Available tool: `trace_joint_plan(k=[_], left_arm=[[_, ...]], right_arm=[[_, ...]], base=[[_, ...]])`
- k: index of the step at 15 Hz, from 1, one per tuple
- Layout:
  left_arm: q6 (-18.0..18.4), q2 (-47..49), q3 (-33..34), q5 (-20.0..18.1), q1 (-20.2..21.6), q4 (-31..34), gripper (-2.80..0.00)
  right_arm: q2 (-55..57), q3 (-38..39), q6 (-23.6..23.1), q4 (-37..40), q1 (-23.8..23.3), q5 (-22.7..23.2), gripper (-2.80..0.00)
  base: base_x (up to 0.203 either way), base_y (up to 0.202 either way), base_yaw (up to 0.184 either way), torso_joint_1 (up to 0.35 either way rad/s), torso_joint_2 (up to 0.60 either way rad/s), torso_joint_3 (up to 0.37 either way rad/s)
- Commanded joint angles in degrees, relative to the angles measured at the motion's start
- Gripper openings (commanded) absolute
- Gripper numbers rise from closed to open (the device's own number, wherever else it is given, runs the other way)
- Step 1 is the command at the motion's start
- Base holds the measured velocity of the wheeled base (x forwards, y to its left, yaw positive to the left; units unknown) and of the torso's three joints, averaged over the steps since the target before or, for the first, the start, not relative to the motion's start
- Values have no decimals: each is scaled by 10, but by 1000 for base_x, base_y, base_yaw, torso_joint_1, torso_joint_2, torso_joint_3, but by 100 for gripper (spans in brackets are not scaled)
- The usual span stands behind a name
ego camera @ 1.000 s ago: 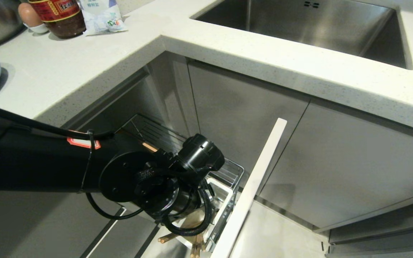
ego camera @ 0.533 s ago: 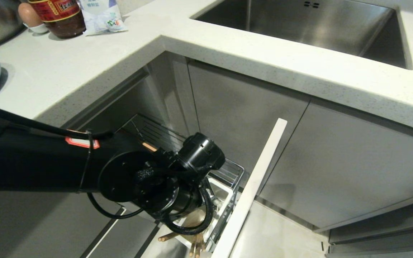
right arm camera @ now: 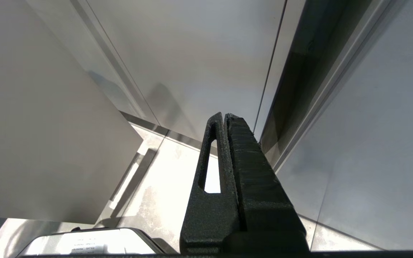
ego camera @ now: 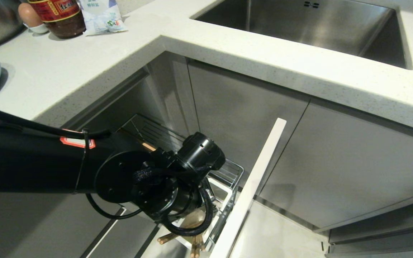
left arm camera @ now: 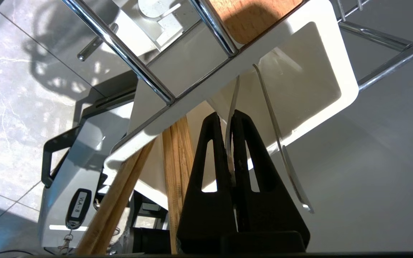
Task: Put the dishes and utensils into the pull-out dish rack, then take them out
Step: Take the fork out of the cupboard
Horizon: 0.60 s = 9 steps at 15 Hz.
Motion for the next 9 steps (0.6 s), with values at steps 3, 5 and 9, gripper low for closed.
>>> trace_joint_plan(k=[3,5,9], left_arm=[[0,-46,-3,6,-11,3,-280],[1,-60,-7,7,-15,14,-280],[0,-87,-24,8,-25,43,-280]], right_arm=[[-2,0,0,0,0,0,-280],[-2,0,0,0,0,0,-280],[-2,0,0,0,0,0,-280]], base=[[0,0,0,0,0,0],[0,0,0,0,0,0],[0,0,0,0,0,0]])
